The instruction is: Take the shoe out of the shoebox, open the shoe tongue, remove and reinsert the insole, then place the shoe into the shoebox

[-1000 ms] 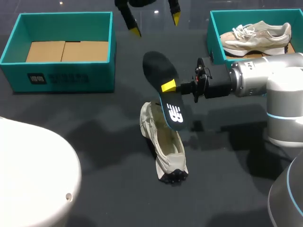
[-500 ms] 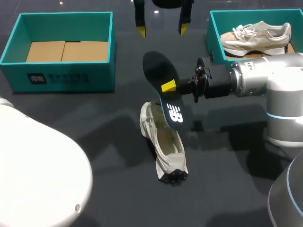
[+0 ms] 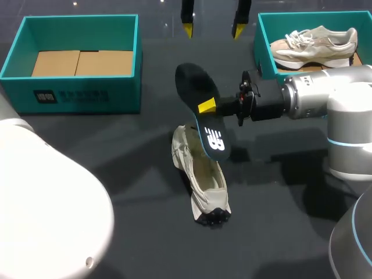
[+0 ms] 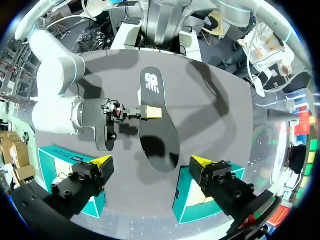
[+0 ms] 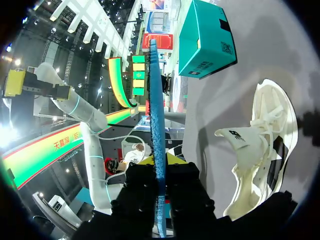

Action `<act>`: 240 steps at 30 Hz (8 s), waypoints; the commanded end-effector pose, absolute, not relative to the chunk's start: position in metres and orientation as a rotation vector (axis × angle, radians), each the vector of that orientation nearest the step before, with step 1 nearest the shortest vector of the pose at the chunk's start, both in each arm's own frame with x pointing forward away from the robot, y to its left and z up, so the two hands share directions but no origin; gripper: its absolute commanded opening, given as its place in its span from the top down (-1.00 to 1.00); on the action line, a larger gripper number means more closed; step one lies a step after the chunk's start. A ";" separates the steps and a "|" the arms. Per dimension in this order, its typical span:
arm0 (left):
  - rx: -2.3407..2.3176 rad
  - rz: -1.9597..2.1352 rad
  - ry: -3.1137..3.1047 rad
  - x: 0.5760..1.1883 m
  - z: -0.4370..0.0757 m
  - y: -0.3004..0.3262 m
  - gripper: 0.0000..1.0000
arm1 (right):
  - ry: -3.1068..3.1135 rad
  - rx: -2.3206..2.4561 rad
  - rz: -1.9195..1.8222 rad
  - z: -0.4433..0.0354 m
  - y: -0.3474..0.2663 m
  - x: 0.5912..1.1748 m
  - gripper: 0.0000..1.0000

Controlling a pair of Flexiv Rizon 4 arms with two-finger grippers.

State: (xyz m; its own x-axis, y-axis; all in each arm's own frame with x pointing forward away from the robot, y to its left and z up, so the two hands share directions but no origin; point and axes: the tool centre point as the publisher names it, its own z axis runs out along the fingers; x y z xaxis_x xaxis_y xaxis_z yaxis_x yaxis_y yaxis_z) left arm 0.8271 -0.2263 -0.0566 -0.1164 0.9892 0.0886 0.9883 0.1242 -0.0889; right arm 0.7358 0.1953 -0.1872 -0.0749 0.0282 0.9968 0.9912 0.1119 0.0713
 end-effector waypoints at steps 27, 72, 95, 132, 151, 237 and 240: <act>-2.014 0.874 -2.757 0.802 -0.070 -0.137 -1.00 | -1.338 -1.118 -1.164 -0.187 0.196 0.735 1.00; -2.300 1.307 -2.724 0.805 -0.160 -0.148 -1.00 | -1.338 -1.118 -1.164 -0.187 0.196 0.735 1.00; -2.460 1.601 -2.811 0.797 -0.199 -0.160 -1.00 | -1.248 -1.196 -1.240 -0.191 0.216 0.729 1.00; -2.383 2.105 -2.700 0.798 -0.205 -0.189 0.47 | -1.103 -1.148 -1.292 -0.199 0.233 0.737 1.00; -2.393 2.048 -2.707 0.796 -0.208 -0.196 0.79 | -1.092 -1.161 -1.316 -0.199 0.229 0.738 1.00; -1.730 2.456 -2.428 0.652 -0.201 -0.215 1.00 | -2.830 0.527 -1.316 -0.179 0.104 0.657 -1.00; -1.730 2.456 -2.428 0.652 -0.201 -0.215 1.00 | -2.830 0.527 -1.316 -0.179 0.104 0.657 -1.00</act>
